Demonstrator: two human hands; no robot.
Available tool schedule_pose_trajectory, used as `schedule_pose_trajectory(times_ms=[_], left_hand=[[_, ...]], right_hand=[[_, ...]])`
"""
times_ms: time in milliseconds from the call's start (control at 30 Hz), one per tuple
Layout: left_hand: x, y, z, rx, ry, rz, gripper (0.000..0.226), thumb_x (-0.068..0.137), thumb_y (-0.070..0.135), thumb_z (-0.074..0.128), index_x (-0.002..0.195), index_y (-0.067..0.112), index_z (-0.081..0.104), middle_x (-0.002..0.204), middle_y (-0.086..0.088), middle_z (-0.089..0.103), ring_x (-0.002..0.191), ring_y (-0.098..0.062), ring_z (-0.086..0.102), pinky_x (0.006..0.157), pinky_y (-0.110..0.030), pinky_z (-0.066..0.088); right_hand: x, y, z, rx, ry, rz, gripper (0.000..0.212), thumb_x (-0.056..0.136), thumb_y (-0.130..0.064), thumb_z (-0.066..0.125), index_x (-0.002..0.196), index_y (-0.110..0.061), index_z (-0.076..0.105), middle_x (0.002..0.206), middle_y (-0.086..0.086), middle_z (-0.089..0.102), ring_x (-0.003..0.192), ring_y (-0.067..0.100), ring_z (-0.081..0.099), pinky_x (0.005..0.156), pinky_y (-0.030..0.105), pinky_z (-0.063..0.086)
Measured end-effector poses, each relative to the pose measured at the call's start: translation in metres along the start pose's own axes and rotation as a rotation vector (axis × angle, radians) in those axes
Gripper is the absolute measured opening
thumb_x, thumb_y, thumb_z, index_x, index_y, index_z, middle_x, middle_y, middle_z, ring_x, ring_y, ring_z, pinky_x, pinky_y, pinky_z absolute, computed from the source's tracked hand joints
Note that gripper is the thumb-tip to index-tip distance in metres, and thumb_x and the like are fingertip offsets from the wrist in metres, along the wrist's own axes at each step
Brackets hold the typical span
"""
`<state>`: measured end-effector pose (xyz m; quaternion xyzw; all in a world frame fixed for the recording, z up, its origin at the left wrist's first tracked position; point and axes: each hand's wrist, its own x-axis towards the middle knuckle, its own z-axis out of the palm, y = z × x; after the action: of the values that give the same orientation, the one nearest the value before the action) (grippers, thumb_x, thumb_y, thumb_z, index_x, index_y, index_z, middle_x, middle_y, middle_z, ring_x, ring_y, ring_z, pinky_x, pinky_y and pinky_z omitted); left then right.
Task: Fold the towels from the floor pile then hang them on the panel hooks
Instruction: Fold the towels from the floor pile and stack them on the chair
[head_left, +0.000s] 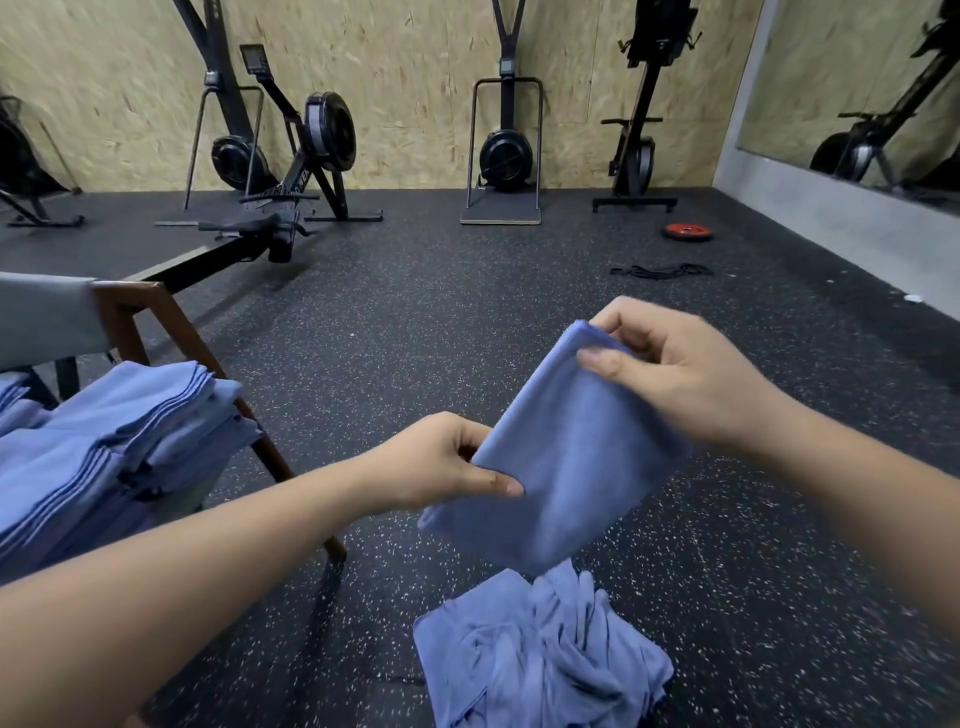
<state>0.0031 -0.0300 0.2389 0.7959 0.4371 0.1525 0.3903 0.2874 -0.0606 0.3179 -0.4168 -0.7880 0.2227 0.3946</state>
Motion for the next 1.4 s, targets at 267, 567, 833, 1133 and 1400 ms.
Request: schedule_pose_trajectory(times_ms=[267, 567, 833, 1133, 1400], left_hand=[[0.002, -0.023, -0.039, -0.193, 0.252, 0.029, 0.023, 0.097, 0.037, 0.079, 0.09, 0.016, 0.071, 0.078, -0.001, 0.066, 0.074, -0.016, 0.06, 0.076, -0.04, 0.052], [-0.008, 0.013, -0.05, 0.107, 0.44, 0.275, 0.02, 0.093, 0.026, 0.084, 0.097, 0.029, 0.064, 0.077, 0.002, 0.068, 0.063, -0.004, 0.052, 0.06, -0.024, 0.042], [-0.007, 0.018, -0.049, 0.356, 0.274, 0.284, 0.028, 0.087, 0.033, 0.089, 0.098, 0.039, 0.063, 0.079, 0.011, 0.063, 0.068, -0.007, 0.052, 0.062, -0.024, 0.043], [-0.003, 0.01, -0.049, 0.472, 0.214, 0.268, 0.02, 0.092, 0.037, 0.083, 0.099, 0.03, 0.066, 0.091, 0.013, 0.063, 0.082, -0.01, 0.058, 0.071, -0.022, 0.042], [-0.012, 0.017, -0.048, 0.164, 0.249, 0.275, 0.014, 0.094, 0.031, 0.083, 0.094, 0.029, 0.069, 0.121, 0.014, 0.061, 0.103, -0.017, 0.065, 0.081, -0.027, 0.052]], right_hand=[[-0.001, 0.029, -0.028, 0.126, 0.319, 0.168, 0.014, 0.107, -0.025, 0.066, 0.102, -0.013, 0.067, 0.085, 0.004, 0.065, 0.076, 0.01, 0.052, 0.068, 0.029, 0.043], [-0.002, 0.051, -0.035, 0.137, 0.489, 0.237, 0.016, 0.107, -0.035, 0.063, 0.101, -0.02, 0.062, 0.098, 0.018, 0.071, 0.082, 0.015, 0.06, 0.078, 0.04, 0.046], [-0.004, 0.056, -0.038, 0.08, 0.489, 0.246, 0.015, 0.108, -0.035, 0.062, 0.099, -0.023, 0.062, 0.085, 0.001, 0.066, 0.077, 0.012, 0.056, 0.076, 0.038, 0.044], [-0.005, 0.056, -0.036, 0.035, 0.459, 0.237, 0.018, 0.108, -0.038, 0.062, 0.099, -0.023, 0.063, 0.084, 0.013, 0.062, 0.077, 0.014, 0.053, 0.075, 0.04, 0.042], [-0.003, 0.064, -0.037, 0.09, 0.48, 0.294, 0.016, 0.109, -0.031, 0.06, 0.1, -0.018, 0.062, 0.087, 0.004, 0.065, 0.08, 0.011, 0.056, 0.078, 0.039, 0.043]])
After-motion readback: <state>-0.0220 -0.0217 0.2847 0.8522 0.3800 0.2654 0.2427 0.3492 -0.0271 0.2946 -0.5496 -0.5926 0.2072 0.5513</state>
